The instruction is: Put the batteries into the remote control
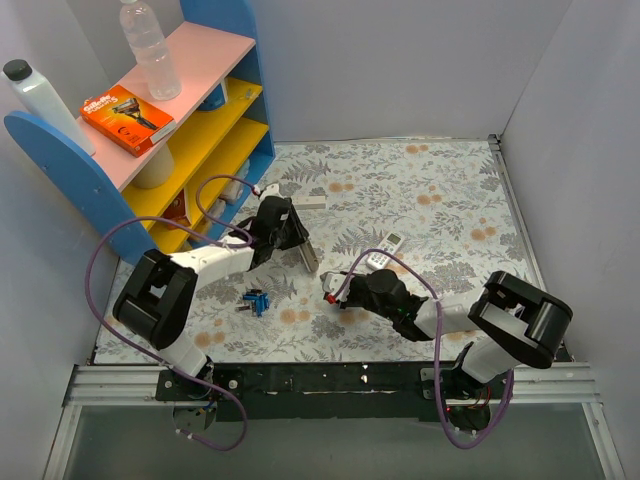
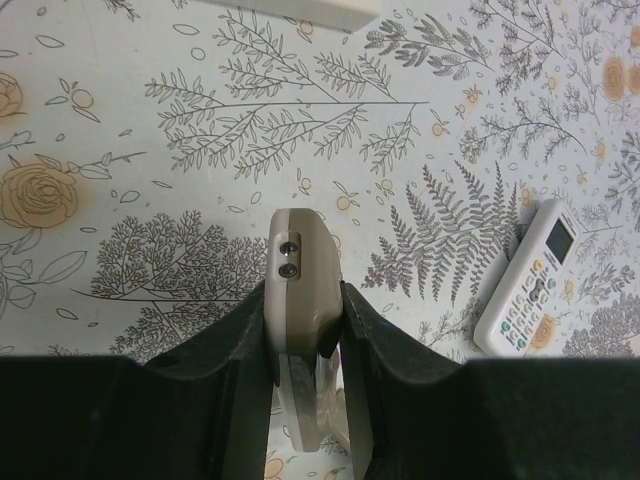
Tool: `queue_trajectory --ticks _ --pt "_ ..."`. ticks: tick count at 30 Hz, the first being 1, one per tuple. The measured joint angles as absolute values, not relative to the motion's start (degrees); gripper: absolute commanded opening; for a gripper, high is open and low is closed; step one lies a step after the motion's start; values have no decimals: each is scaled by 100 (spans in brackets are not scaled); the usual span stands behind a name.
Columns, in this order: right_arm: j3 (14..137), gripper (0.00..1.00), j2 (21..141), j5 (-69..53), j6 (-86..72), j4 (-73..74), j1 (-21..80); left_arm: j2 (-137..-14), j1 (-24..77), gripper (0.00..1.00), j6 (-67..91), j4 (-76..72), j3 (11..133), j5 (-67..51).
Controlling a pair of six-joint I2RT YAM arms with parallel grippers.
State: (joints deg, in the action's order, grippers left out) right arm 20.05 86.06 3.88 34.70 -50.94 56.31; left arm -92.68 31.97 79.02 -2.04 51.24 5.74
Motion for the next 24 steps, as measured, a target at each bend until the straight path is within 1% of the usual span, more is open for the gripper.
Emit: queue_trajectory --ticks 9,16,19,22,23,24 --pt "2095 39 8532 285 3463 -4287 5631 -9037 3170 0 7776 113 5151 978" --pt "2523 45 8534 137 3387 -3347 5631 -8020 3159 0 7773 309 5148 867" --pt "2598 48 8532 126 3308 -3000 5631 -7505 3162 0 7773 322 5148 722" --pt "2683 55 8427 130 3131 -2698 5631 -7039 3162 0 7741 377 5148 598" --pt "2698 60 8359 128 3013 -2596 5631 -6890 3162 0 7719 392 5146 563" --pt "2720 63 8270 130 2895 -2451 5631 -6740 3162 0 7690 405 5135 532"
